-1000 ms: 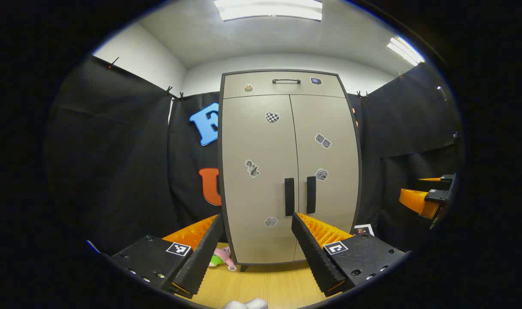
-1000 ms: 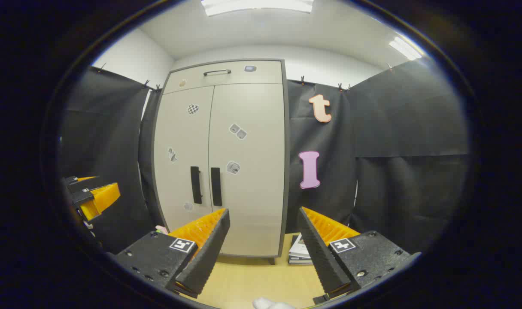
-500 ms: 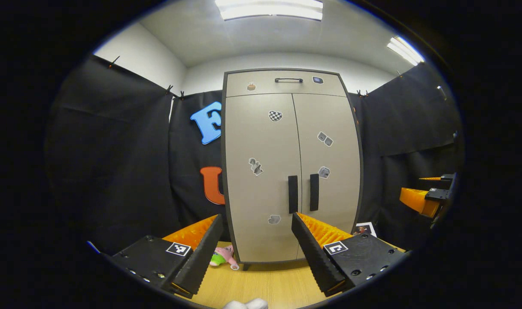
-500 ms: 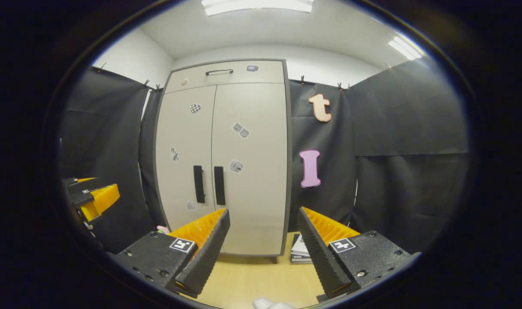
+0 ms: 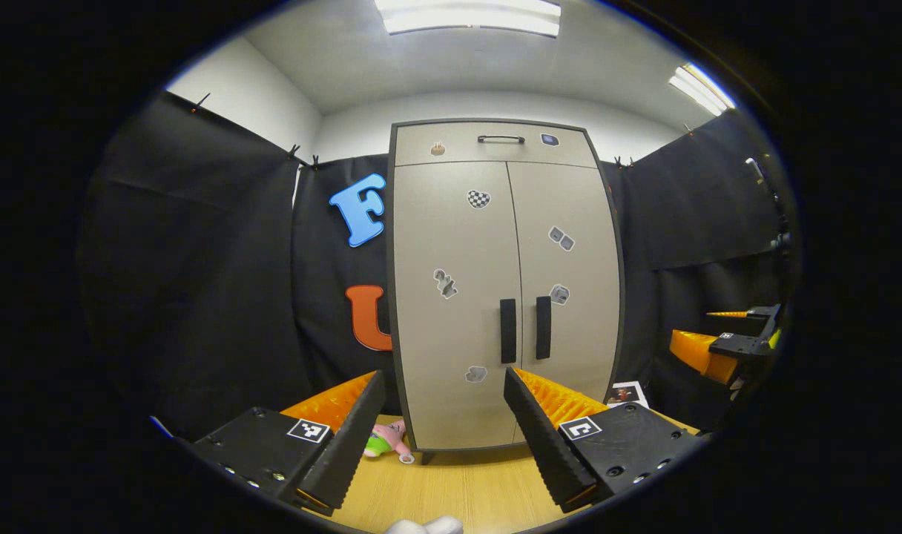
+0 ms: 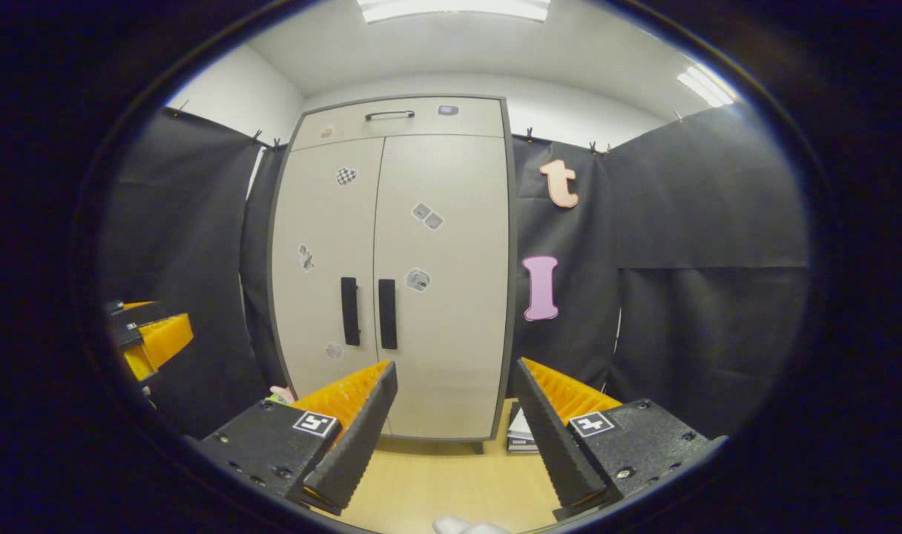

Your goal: Open the right door of the double-door shoe cabinet with the right hand, and open the left door with the left hand.

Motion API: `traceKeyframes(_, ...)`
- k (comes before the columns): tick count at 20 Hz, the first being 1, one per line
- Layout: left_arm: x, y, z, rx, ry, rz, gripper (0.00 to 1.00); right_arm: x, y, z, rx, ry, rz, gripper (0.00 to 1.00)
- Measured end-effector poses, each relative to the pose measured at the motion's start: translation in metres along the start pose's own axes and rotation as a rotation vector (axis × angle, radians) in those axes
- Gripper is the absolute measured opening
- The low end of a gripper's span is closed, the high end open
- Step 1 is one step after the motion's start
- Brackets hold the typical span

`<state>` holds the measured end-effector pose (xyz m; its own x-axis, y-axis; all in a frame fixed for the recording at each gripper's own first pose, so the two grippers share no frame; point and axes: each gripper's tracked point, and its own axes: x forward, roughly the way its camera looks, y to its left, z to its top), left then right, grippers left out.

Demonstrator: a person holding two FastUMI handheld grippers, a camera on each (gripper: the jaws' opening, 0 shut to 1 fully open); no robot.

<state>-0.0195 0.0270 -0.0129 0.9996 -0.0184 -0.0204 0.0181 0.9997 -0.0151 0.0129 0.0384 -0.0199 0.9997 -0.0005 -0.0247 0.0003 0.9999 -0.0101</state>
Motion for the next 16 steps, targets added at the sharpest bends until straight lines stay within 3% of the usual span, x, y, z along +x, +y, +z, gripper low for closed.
traceKeyframes(6,-0.014,0.024,-0.019,-0.008,0.03,0.04,0.96,0.042,0.035,-0.005,0.006,0.017,0.025,0.99)
traceKeyframes(16,-0.033,0.043,-0.046,-0.027,0.1,0.132,0.96,0.175,0.095,0.01,-0.033,0.012,0.06,0.99)
